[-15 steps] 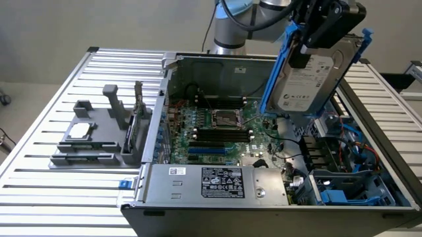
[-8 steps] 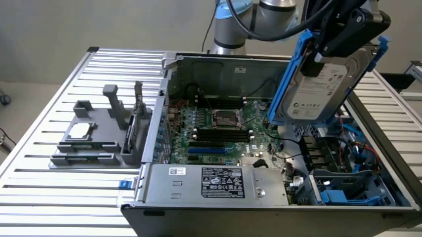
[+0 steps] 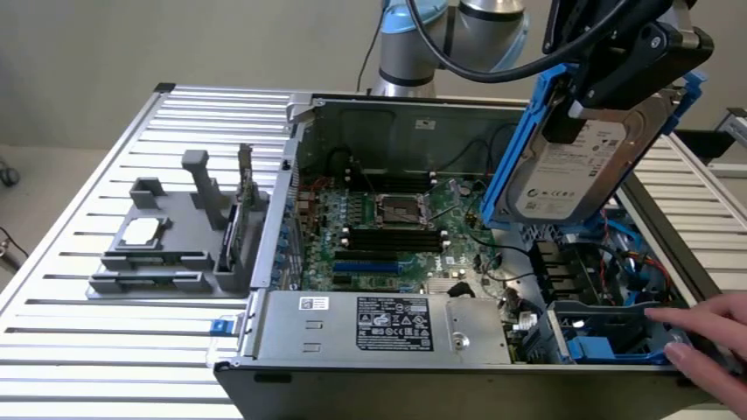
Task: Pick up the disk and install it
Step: 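Pick up the disk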
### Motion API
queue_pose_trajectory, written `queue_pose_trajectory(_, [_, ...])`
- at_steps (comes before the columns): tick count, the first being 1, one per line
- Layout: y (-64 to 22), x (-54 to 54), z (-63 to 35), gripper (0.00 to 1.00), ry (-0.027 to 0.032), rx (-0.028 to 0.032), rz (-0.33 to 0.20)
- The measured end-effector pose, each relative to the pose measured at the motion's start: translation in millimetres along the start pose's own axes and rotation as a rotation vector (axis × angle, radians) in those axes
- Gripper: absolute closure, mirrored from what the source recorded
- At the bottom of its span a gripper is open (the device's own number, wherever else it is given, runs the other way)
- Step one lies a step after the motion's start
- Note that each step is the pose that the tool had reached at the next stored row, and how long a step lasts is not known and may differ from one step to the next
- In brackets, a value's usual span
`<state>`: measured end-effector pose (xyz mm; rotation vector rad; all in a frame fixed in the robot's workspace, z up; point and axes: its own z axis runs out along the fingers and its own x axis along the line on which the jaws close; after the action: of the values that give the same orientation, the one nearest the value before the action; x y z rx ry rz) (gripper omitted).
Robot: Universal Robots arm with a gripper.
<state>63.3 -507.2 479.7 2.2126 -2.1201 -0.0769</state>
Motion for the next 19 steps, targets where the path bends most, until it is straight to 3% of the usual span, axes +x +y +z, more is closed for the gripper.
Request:
queue_pose_trajectory(16, [0.0,0.4,0.0,0.67,-0.0002,0.0,0.002])
queue_pose_trajectory(19, [-3.1,1.6,-0.3,0.67,-0.0041,0.0003,0.002])
